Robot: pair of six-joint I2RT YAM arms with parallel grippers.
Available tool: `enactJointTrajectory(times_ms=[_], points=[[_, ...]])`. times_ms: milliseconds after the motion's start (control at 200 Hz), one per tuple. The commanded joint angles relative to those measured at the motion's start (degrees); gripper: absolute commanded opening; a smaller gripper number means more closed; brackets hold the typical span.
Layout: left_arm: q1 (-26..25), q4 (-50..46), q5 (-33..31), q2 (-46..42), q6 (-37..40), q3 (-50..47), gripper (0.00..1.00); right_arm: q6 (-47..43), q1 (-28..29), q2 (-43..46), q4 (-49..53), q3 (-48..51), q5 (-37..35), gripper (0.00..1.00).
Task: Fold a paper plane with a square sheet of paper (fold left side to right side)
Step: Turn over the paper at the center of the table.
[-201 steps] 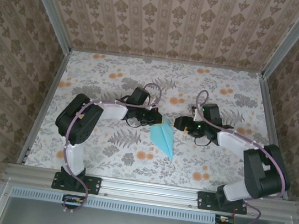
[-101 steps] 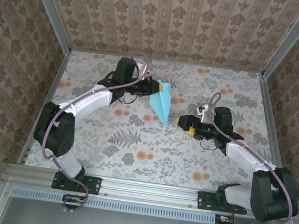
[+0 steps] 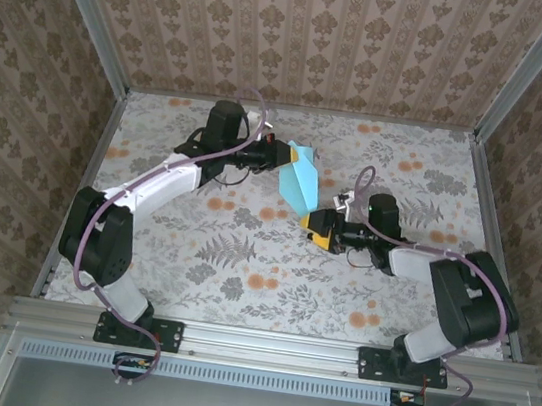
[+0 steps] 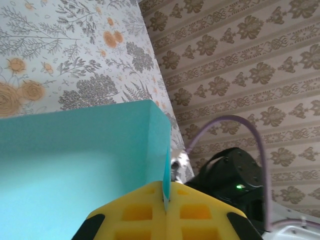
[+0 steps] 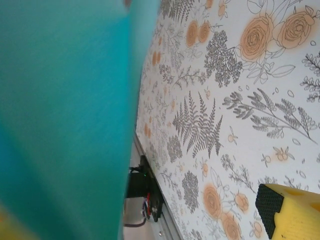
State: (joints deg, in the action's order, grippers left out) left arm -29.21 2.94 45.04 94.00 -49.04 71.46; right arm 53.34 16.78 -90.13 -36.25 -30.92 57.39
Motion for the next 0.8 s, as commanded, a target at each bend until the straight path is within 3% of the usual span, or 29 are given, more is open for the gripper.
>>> enactJointTrajectory(times_ms=[0,405,795], points=[[0.08,3.83,1.94,-1.62,-3.1,-1.57,0.0,7.98,0.6,-3.4,-15.24,-2.5,2.55,0.95],[0.46,3.92,1.72,-1.53,-3.35,-3.76,0.0,8.29,-0.03,-1.54,-14.13,-6.87,3.86,0.7],[1.09,4.44,1.9,-1.88,-3.18,-6.56,0.0,5.27,-1.65,2.39,-8.02,-8.46,3.69,0.56]])
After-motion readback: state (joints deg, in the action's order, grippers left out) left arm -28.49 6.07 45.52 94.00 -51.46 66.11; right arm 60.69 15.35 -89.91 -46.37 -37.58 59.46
